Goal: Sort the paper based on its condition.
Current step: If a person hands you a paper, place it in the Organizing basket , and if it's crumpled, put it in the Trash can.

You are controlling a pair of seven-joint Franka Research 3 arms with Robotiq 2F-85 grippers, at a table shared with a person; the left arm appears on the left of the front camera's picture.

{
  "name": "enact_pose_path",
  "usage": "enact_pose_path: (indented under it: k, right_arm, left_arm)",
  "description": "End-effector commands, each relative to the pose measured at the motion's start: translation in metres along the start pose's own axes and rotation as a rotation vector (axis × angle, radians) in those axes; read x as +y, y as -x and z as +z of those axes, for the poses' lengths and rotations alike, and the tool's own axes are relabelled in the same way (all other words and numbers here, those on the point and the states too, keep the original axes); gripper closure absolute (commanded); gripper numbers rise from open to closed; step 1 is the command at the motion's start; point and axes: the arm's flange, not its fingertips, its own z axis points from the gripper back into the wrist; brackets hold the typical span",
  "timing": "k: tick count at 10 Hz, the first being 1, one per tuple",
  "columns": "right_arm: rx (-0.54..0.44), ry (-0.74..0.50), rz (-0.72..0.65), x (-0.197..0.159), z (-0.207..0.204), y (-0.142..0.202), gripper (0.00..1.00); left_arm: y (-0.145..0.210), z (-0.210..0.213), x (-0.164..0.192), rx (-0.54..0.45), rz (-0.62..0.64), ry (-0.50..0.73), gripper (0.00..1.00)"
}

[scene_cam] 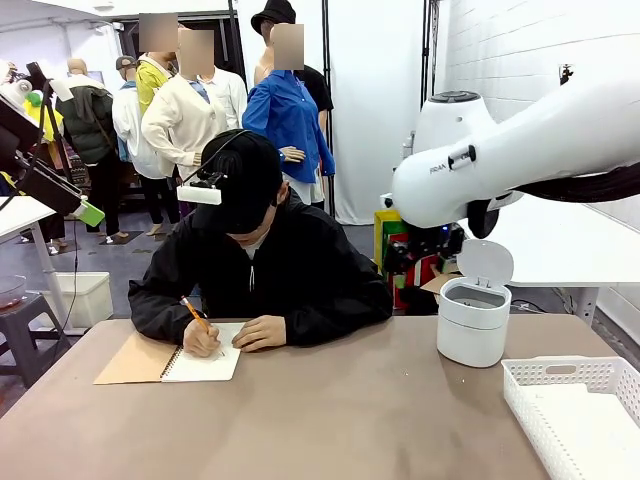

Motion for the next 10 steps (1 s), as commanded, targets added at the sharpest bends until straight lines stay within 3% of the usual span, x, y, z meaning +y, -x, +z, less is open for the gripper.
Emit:
enact_pose_path:
  k: [1, 5, 6, 10]
  right_arm:
    - [-0.093, -0.106, 0.103, 0.016, 0.017, 0.011, 0.00]
    - [-0.265, -0.327, 0.272, 0.048, 0.067, -0.010, 0.00]
    - [-0.287, -0.331, 0.284, 0.050, 0.082, -0.017, 0.00]
    - [-0.220, -0.448, 0.312, 0.054, 0.131, -0.040, 0.00]
  left_arm:
    - [0.000, 0.000, 0.000, -0.001, 0.000, 0.001, 0.00]
    - [0.000, 0.000, 0.000, -0.001, 0.000, 0.001, 0.00]
    - [0.000, 0.000, 0.000, -0.001, 0.000, 0.001, 0.00]
    - [0.000, 0.000, 0.000, -0.001, 0.000, 0.001, 0.00]
